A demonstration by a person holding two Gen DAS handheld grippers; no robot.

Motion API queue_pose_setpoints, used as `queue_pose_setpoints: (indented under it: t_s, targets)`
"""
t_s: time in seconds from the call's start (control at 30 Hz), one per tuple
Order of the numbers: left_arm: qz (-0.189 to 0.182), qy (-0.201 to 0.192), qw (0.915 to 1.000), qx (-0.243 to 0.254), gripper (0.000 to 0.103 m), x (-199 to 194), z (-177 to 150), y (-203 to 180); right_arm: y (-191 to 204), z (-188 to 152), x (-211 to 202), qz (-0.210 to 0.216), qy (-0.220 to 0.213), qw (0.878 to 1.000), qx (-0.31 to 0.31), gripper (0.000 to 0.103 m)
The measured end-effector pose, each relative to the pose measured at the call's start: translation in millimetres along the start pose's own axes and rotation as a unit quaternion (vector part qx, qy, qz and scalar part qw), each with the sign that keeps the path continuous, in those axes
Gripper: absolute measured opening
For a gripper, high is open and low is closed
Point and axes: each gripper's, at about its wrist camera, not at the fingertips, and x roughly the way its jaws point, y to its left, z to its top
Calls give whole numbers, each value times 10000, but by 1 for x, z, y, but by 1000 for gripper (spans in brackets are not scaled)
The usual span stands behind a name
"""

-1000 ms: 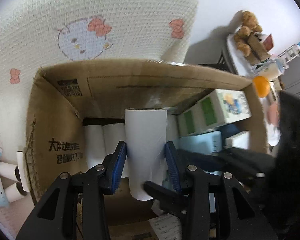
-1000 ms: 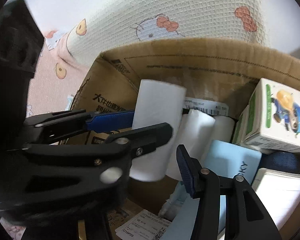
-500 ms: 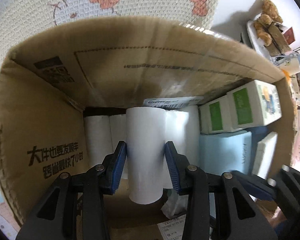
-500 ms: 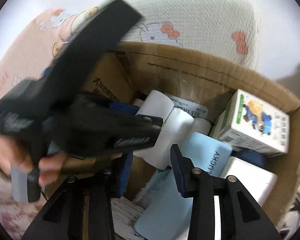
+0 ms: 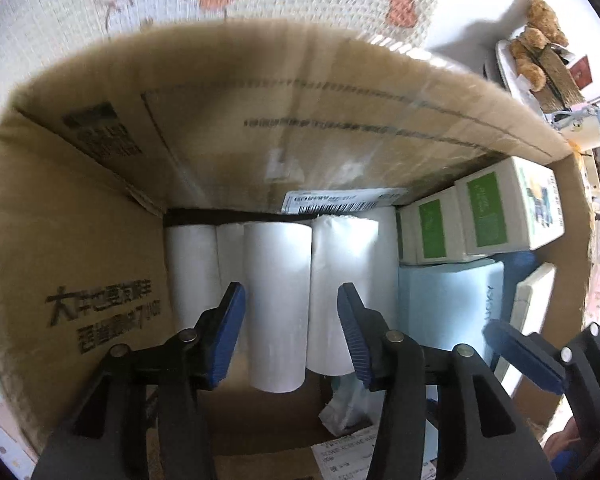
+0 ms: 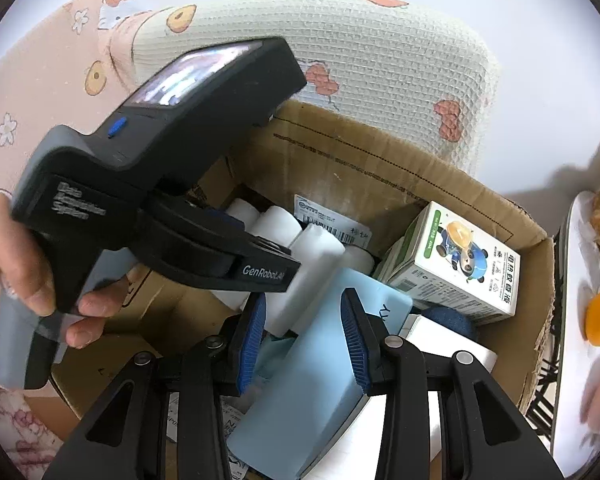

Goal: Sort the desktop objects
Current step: 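Lower the tube into the box beside the white rolls and open the left gripper, then move the open left tool back to the pile of paper tubes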

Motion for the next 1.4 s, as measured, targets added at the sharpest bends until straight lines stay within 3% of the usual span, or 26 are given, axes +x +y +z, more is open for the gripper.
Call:
queue_pose_setpoints:
  t_s: [0.1, 0.17, 0.2, 0.23, 0.33, 0.47, 0.6, 0.7, 0.8, 0.93, 1.13, 1.4]
  targets:
    - [108, -351, 9993, 122, 52, -18, -7, -4, 6, -5, -7, 14, 13, 10000, -32, 36]
    - [-53, -675, 9977, 102, 51, -33, -14, -3, 7, -5, -7, 17, 14, 10000, -46, 36]
    - [-219, -855, 9961, 70, 47, -42, -19, -3, 6, -5, -7, 13, 14, 10000, -58, 36]
    - [-321, -961, 9948, 46, 32, -46, -22, -2, 6, -4, -5, 2, 14, 10000, -65, 36]
    - [-510, -1210, 9913, -77, 10, -62, -39, 16, 8, -2, -7, -3, 5, 10000, -100, 36]
    - [-560, -1615, 9850, -246, 8, -81, -61, 37, 14, 0, -10, 20, -39, 9999, -147, 36]
    - [-619, -1809, 9804, -466, 8, -82, -58, 51, 27, 4, -18, 52, -79, 9997, -242, 36]
    - [-1029, -1848, 9754, -617, 7, -92, -74, 76, 37, 9, -20, 49, -99, 9993, -359, 36]
    - [-1154, -1929, 9718, -718, 6, -101, -81, 86, 45, 12, -26, 49, -263, 9989, -383, 36]
    - [-797, -2317, 9679, -560, 6, -123, -94, 84, 50, 14, -47, 122, -513, 9983, -251, 36]
    - [-424, -2846, 9566, -462, 6, -155, -117, 94, 71, 18, -53, 47, -534, 9976, -431, 36]
    - [-22, -3129, 9447, -980, 6, -174, -141, 145, 124, 39, -59, 374, -734, 9928, -865, 36]
